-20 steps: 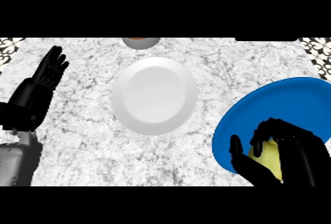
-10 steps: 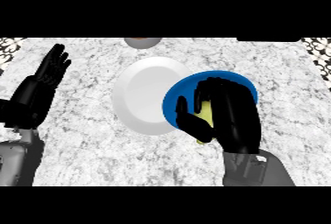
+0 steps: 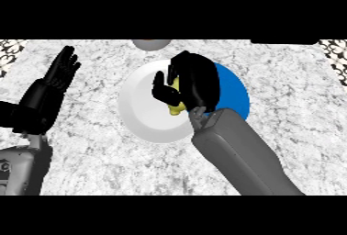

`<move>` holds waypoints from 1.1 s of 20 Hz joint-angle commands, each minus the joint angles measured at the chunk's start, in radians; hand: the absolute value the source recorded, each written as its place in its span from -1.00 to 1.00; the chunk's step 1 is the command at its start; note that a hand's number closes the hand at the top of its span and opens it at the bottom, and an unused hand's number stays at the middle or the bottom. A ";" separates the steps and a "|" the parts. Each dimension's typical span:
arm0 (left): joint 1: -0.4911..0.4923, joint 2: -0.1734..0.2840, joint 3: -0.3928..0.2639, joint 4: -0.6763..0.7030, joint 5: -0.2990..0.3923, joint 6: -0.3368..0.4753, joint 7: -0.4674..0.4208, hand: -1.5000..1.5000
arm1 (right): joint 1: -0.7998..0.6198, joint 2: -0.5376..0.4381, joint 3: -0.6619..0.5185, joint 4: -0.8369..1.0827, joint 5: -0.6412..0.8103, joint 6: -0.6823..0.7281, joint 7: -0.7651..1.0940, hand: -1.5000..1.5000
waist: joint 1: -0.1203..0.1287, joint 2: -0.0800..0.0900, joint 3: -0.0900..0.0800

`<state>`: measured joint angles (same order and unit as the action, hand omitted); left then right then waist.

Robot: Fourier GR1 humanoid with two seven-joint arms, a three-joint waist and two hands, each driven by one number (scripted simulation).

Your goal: Pick the lemon from the plate and place it in the plate

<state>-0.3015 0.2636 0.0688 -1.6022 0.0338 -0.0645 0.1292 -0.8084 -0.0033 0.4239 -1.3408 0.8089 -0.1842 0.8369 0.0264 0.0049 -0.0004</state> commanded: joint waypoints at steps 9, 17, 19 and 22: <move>-0.033 -0.017 -0.017 0.017 -0.005 -0.022 -0.016 0.00 | -0.281 0.003 0.120 0.625 -0.252 -0.230 -0.116 1.00 | 0.051 0.014 0.000; -0.060 -0.034 -0.035 0.005 -0.010 -0.019 0.007 0.00 | -0.245 0.003 0.104 0.730 -0.492 -0.406 -0.286 -1.00 | 0.071 0.022 0.001; -0.078 -0.033 -0.031 0.018 -0.006 -0.025 0.001 0.00 | -0.252 0.003 0.114 0.702 -0.547 -0.460 -0.307 -1.00 | 0.087 0.025 0.001; -0.052 0.013 0.010 0.013 0.025 -0.067 -0.018 0.00 | -0.261 0.003 0.081 0.713 -0.582 -0.546 -0.411 -1.00 | 0.081 0.023 0.001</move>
<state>-0.3611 0.2446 0.0530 -1.5828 0.0376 -0.0992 0.1257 -1.0587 -0.0001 0.5275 -0.6486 0.2911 -0.6415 0.5243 0.0986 0.0259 0.0006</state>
